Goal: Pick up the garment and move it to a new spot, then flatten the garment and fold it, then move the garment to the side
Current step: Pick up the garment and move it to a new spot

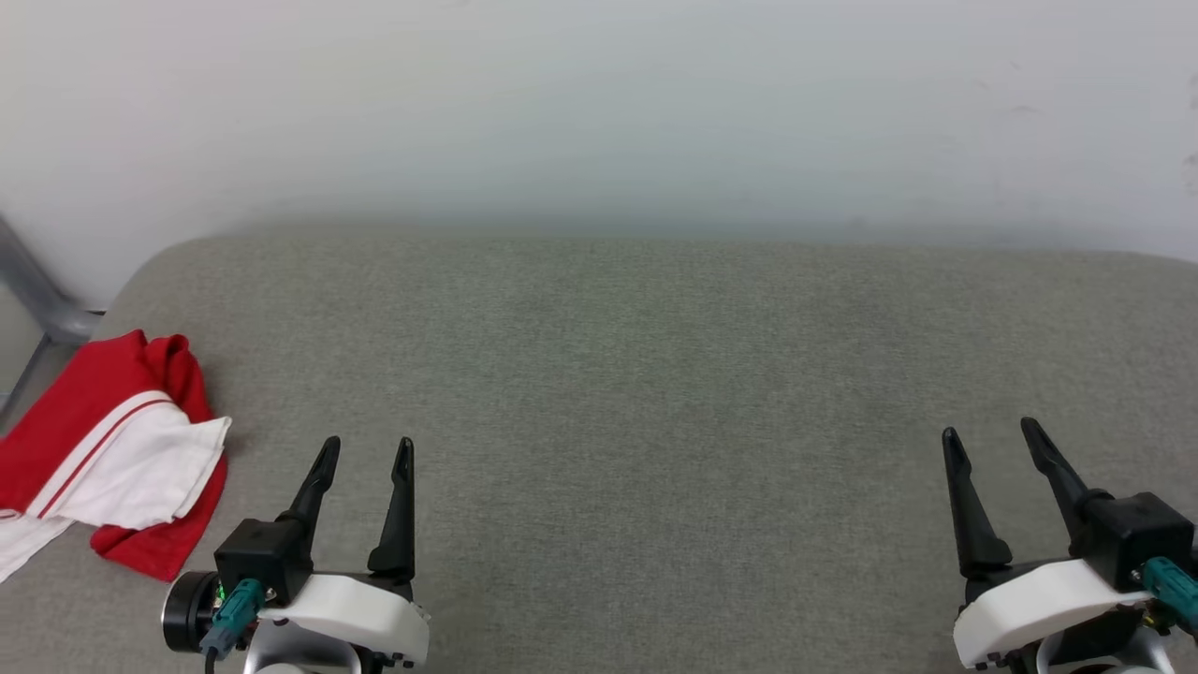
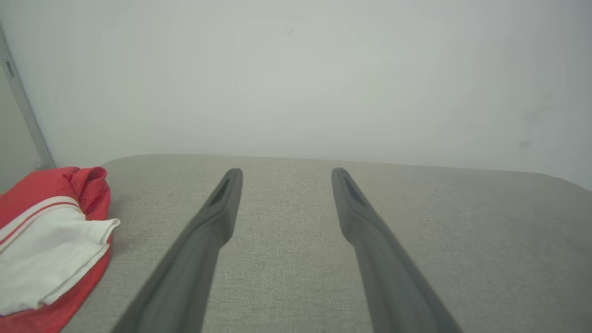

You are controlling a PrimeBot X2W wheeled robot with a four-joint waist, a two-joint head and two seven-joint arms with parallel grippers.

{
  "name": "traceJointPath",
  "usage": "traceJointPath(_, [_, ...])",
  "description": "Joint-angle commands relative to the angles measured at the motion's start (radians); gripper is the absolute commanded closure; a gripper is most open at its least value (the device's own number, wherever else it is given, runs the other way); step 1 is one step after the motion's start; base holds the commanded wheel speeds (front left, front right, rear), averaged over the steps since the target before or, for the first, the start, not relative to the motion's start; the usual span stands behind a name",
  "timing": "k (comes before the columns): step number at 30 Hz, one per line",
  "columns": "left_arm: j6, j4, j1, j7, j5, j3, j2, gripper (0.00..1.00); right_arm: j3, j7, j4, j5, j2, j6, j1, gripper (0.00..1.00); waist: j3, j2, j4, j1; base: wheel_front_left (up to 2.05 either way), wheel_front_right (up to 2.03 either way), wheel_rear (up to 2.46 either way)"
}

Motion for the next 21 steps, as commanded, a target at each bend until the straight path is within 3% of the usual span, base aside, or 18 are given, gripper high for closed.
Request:
traceJointPath(1, [0.000,-0.001,-0.013,-0.010,0.019,0.006,-0.003,0.00,0.004,-0.008,-0.002,-0.014,0.003,0.000,0.004,0.00,-0.002,0.0000,0.033,0.0000,0.00,0.00,0.00])
traceJointPath(21, [-0.016,0.010,-0.003,-0.014,-0.003,0.054,-0.007,0.00,0.054,-0.033,0.019,0.011,0.002,0.000,-0.025,0.00,0.002,0.0000,0.311,0.0000,0.00,0.00,0.00])
